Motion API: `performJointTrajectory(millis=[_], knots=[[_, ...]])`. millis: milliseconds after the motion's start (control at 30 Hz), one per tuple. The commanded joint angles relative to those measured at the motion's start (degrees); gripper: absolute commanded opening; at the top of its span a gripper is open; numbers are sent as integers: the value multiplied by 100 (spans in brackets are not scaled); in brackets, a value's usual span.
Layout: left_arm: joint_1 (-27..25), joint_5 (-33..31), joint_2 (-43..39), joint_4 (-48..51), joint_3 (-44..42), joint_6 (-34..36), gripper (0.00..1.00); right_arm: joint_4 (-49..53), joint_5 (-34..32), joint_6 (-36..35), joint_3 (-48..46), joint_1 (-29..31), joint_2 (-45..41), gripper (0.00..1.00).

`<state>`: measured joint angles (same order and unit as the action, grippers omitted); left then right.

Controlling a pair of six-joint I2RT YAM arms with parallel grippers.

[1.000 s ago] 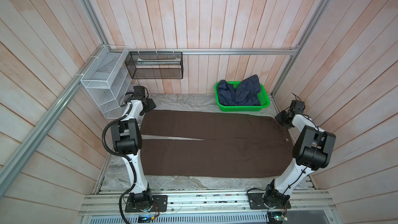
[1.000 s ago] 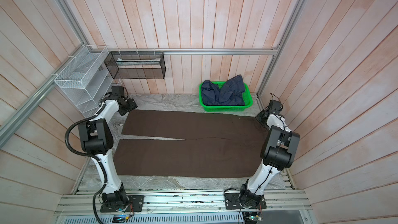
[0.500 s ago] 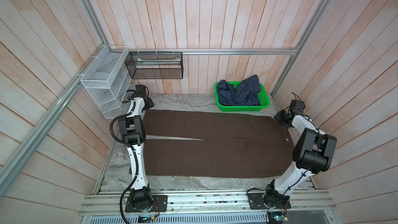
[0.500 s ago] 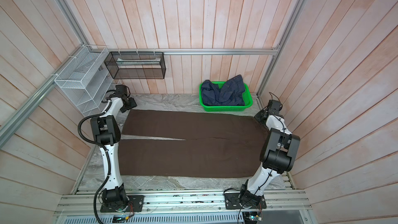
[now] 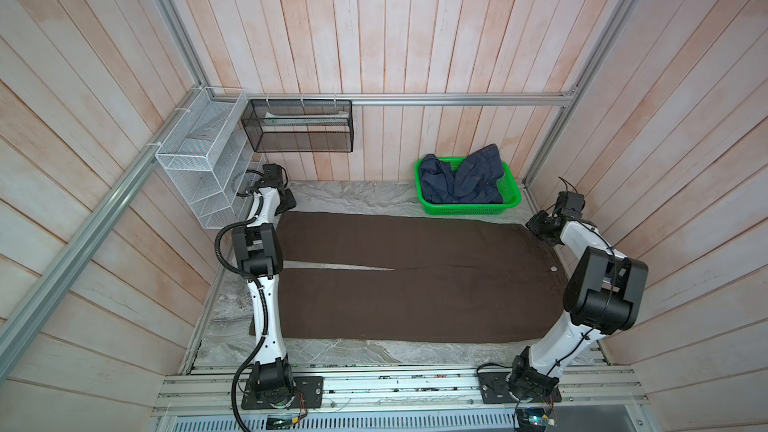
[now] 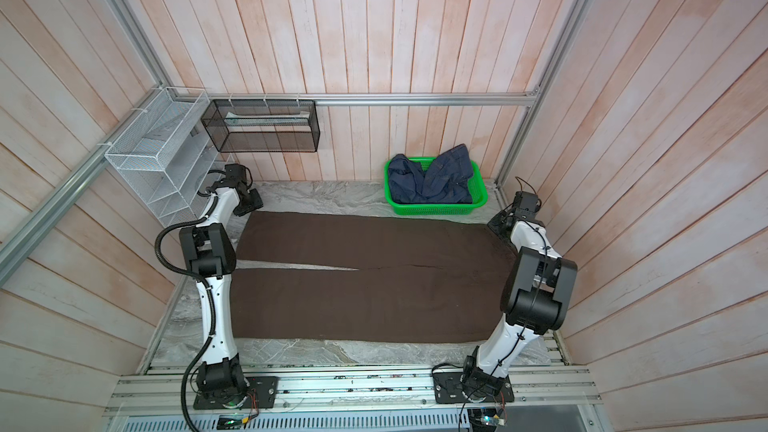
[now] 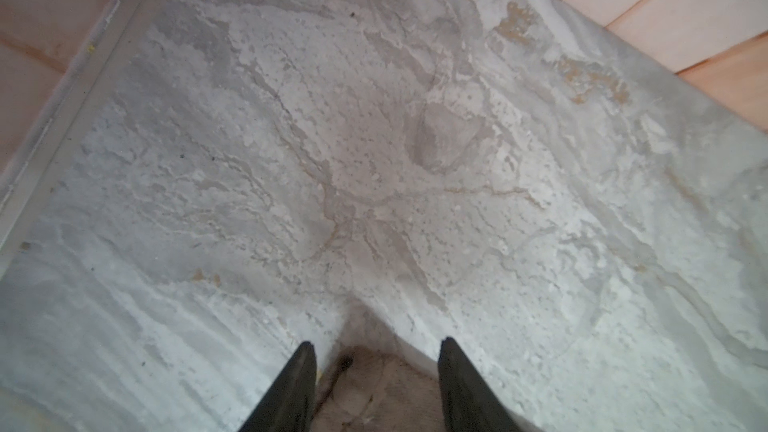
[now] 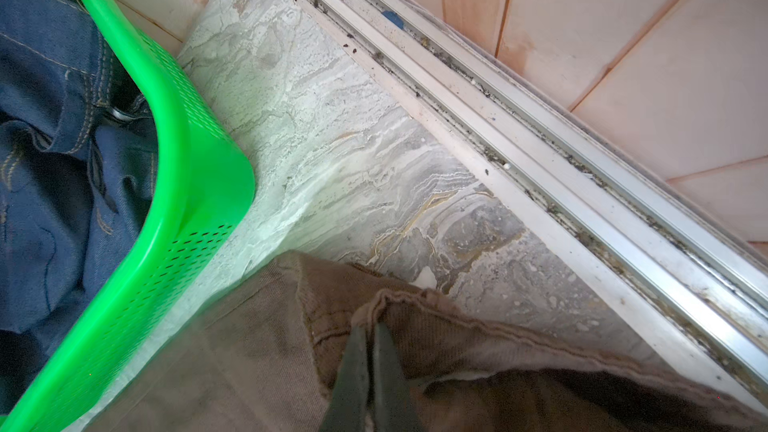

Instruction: Fold and stack the trousers

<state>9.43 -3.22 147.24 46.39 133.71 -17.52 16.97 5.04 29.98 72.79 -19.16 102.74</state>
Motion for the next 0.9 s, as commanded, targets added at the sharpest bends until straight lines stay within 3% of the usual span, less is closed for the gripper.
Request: performJointTrajectory(millis=[0,500,600,733,867], knots=[[54,109,228,237,-70,34,45,59,63,-36,-55,37,-232,0],[50,114,339,389,-283,154,31,51,111,34,-60,36,-281,0],[41,111,344,354,-357,146,23,49,121,35,-55,42,-277,0],[-29,107,225,342,-350,192,2,31,124,26,-55,43,-289,0],[-87,120,-351,78,-608,140,0,-152,417,76,-104,-5,-289,0]])
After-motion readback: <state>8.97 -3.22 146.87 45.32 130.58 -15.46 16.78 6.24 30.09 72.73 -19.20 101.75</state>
